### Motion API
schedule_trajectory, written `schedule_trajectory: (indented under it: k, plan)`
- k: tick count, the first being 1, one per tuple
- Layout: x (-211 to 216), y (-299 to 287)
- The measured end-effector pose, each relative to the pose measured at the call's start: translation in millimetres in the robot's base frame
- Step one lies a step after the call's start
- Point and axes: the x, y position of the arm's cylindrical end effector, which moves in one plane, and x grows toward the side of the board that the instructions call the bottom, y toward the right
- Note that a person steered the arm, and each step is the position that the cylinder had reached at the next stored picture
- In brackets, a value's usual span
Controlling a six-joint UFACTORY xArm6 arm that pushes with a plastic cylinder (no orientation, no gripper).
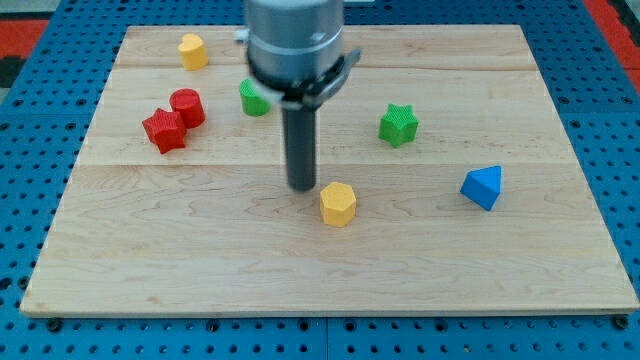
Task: Slide the yellow hexagon to the blue cube
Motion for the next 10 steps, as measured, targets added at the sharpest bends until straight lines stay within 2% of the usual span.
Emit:
schedule_trajectory:
  k: [1, 2, 3, 4, 5, 6, 7, 8, 9, 10]
  plan:
    - [47.1, 36.4]
    - [18.6, 78.6]
    - [-23.1, 54.7]
    - [0.1, 73.4]
    - [13.7, -4.2]
    - [-12.8, 7.1]
    - [-61.3, 40.8]
    - [-101.3, 40.8]
    - [-107.1, 40.2]
    - [-142.2, 54.1]
